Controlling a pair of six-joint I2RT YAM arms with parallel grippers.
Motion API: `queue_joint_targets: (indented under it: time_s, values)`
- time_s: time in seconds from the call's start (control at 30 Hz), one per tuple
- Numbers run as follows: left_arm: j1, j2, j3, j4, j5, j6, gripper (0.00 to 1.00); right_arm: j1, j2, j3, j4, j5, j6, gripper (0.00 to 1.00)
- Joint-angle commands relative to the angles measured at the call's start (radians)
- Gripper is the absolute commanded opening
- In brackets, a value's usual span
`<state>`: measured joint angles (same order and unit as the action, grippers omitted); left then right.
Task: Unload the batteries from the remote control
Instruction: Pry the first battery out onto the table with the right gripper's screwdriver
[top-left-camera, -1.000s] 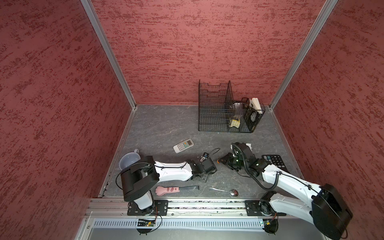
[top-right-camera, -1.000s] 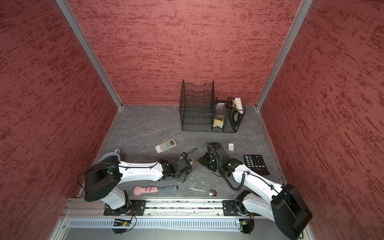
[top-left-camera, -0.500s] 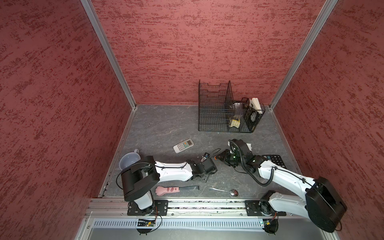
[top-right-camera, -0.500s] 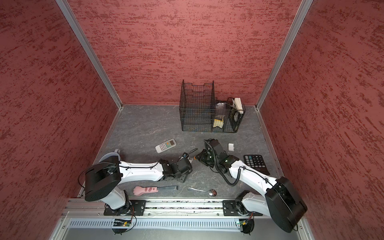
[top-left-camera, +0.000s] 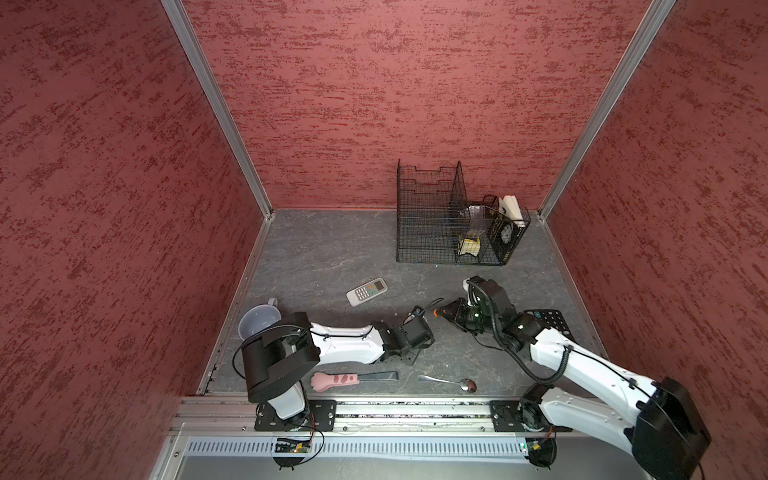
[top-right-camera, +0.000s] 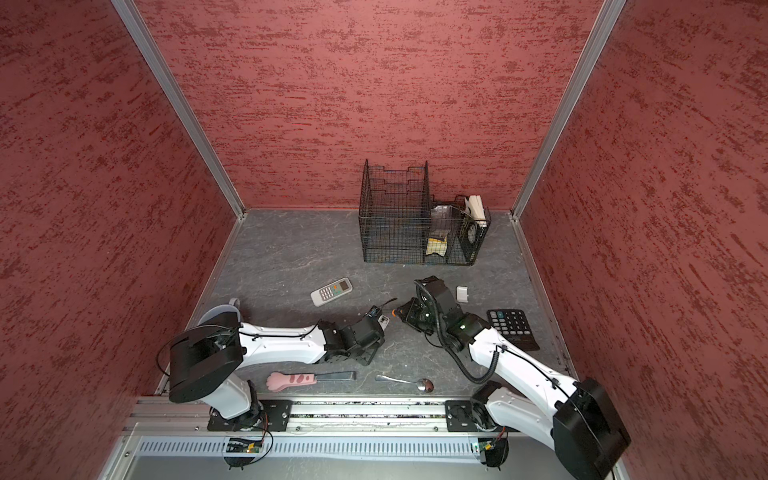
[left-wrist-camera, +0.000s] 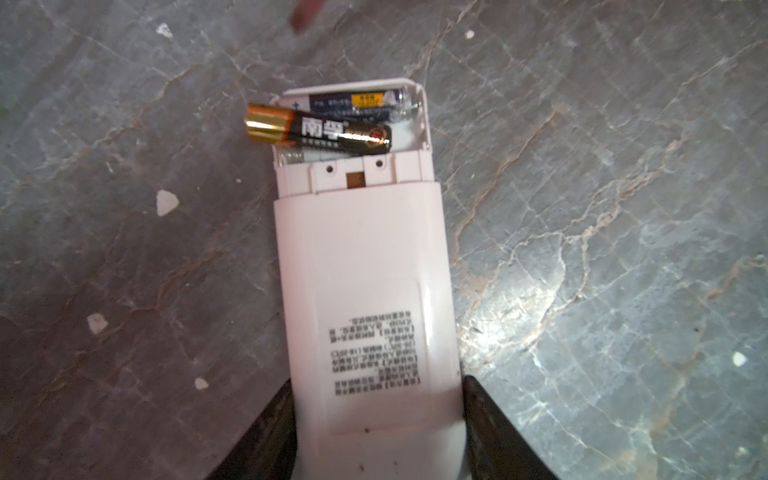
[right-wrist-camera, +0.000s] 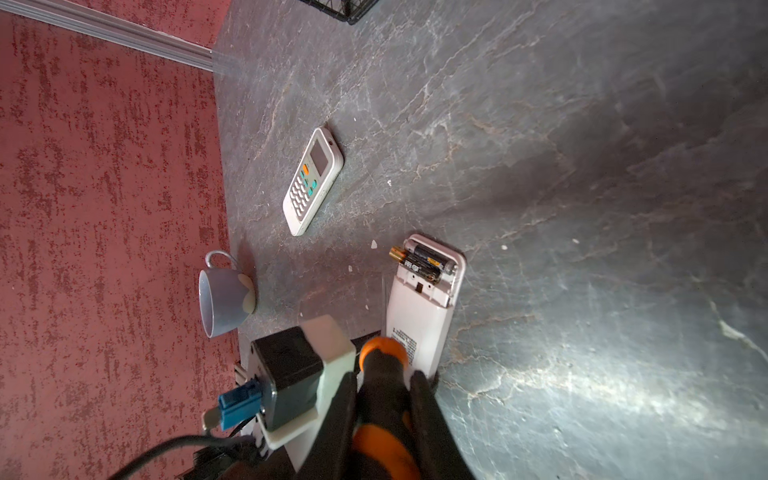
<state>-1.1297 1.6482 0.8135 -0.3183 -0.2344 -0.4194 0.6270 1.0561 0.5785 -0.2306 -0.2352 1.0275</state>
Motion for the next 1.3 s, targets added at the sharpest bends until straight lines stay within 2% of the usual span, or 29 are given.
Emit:
queue_joint_targets:
  time_s: [0.0,0.53,0.87,1.27]
  values:
    - [-0.008,0.056,-0.062,-0.054,0.135,0.017,0.58,0.004,-0.013,-0.017,-0.049,0.036,-0.002,0.0]
    - [-0.007,0.069,-0.047,-0.066,0.14,0.015,0.56,0.004,0.0,-0.037,-0.055,0.046,-0.002,0.0]
    - [-0.007,0.064,-0.053,-0.07,0.141,0.011,0.55,0.0,0.025,-0.052,-0.009,0.057,-0.004,0.0]
    - [-0.008,0.074,-0.051,-0.058,0.149,0.013,0.55,0.0,0.119,-0.034,0.111,0.006,-0.017,0.0]
